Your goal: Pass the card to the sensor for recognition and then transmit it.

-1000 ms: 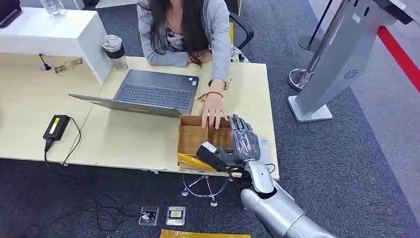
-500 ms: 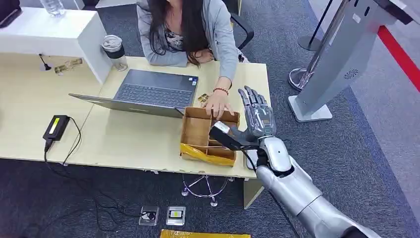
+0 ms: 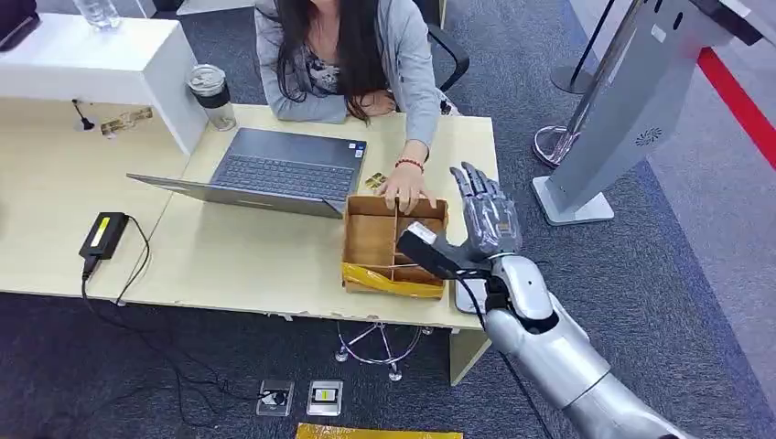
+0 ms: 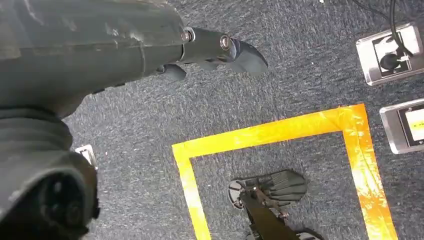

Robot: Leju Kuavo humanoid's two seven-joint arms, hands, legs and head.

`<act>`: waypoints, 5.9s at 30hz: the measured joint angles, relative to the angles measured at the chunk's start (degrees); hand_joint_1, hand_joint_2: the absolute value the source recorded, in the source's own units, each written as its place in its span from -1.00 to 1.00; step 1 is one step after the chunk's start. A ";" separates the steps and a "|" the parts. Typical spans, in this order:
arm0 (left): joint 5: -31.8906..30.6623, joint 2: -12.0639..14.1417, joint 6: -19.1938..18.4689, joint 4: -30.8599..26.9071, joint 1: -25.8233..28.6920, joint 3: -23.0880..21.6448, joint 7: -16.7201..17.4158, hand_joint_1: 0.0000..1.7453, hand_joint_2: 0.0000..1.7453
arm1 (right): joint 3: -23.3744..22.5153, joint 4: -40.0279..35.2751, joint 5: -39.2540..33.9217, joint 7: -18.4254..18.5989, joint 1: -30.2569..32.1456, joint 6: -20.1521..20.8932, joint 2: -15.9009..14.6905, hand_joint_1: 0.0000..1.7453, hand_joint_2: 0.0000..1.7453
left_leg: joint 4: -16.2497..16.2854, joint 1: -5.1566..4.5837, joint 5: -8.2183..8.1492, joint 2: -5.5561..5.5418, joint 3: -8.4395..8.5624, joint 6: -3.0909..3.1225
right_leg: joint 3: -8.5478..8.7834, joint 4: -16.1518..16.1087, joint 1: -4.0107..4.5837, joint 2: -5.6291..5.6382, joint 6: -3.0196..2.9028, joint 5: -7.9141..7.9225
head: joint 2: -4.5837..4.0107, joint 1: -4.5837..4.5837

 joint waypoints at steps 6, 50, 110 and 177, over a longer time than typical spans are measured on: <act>0.02 0.00 -0.02 0.00 -0.01 0.00 0.00 -1.00 -1.00 | -0.15 -8.75 -1.31 4.79 5.71 2.95 -0.09 -1.00 1.00 | -0.01 0.01 -0.01 -0.01 -0.03 0.00 | 0.00 0.00 0.01 -0.02 -0.01 -0.01 | 0.00 -0.04; -0.44 -0.13 -0.31 0.00 -0.20 -0.02 0.02 -1.00 -1.00 | 0.48 -7.47 3.80 3.34 10.84 1.90 2.16 -1.00 1.00 | -0.02 0.01 -0.01 0.01 -0.05 0.00 | -0.01 0.00 0.01 -0.01 -0.02 -0.01 | 0.00 0.00; -1.49 0.02 -1.35 0.00 -0.25 -0.26 -1.22 -1.00 -1.00 | 4.68 6.74 0.72 2.69 5.05 -1.90 5.20 -1.00 1.00 | -0.02 0.01 0.00 0.01 -0.04 -0.01 | -0.01 0.01 0.01 0.00 -0.02 -0.02 | 0.00 -0.02; -0.46 -0.04 -0.35 0.00 -0.26 -1.07 -1.22 -1.00 -1.00 | 8.35 9.05 1.60 1.31 5.28 -1.07 6.82 1.00 1.00 | -0.02 0.02 0.00 0.01 -0.03 -0.01 | -0.02 0.00 0.01 0.01 -0.02 -0.02 | 0.00 -0.02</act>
